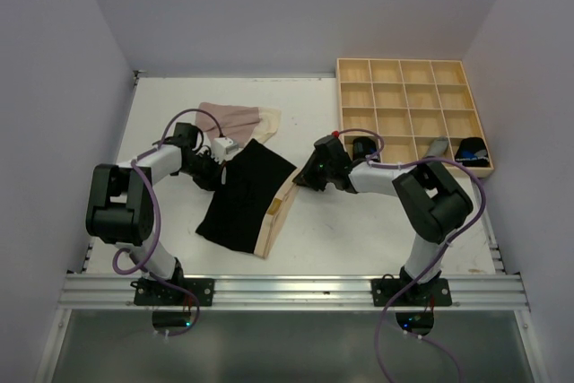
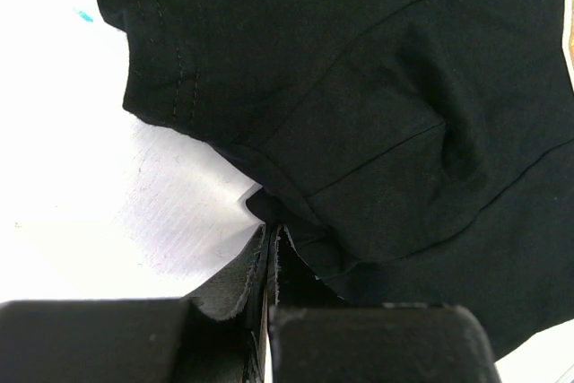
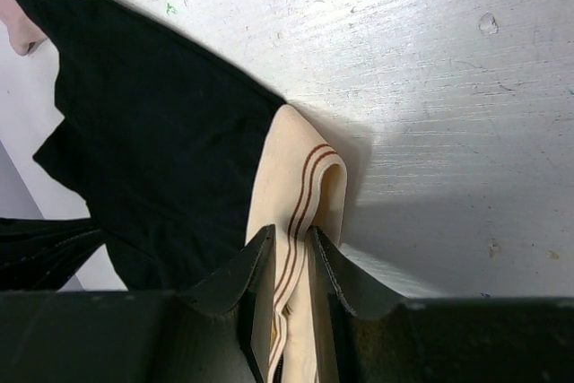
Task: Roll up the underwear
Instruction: Fold the underwear
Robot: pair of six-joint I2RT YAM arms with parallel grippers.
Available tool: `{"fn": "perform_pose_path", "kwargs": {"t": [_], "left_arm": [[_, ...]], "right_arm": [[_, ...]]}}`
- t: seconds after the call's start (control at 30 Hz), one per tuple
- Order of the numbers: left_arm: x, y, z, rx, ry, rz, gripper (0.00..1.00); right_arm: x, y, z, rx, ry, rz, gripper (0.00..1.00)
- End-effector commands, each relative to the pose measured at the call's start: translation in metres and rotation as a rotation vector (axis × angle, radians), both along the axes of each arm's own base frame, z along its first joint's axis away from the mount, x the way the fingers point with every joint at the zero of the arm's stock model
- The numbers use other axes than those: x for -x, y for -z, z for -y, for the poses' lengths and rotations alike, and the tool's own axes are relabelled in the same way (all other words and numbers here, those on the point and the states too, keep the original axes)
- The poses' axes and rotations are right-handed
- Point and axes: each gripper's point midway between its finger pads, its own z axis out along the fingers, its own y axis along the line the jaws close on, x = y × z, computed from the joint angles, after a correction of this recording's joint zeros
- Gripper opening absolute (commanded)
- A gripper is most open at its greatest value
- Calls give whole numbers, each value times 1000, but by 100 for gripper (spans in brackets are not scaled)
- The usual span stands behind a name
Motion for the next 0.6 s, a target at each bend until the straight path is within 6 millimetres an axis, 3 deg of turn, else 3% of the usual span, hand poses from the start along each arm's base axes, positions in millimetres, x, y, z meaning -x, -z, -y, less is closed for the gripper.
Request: {"fn": "perform_pose_path", "kwargs": {"t": [0.0, 0.13, 0.2, 0.5, 0.57], "left_arm": [[-2, 10, -5, -20, -22, -21, 0], [-2, 10, -6, -23, -20, -19, 0], [-2, 12, -8, -28, -24, -22, 0], [-6, 16, -22, -20, -57, -45, 0], [-6, 16, -22, -19, -58, -48, 0]], "right_arm": [[-19, -12, -3, -7, 23, 62, 24], [-20, -10, -3, -11, 24, 56, 12], [-19, -11, 0, -5, 27, 59, 0], [-24, -40, 27, 48, 28, 115, 0], [-22, -39, 30, 65, 22, 99, 0]]}}
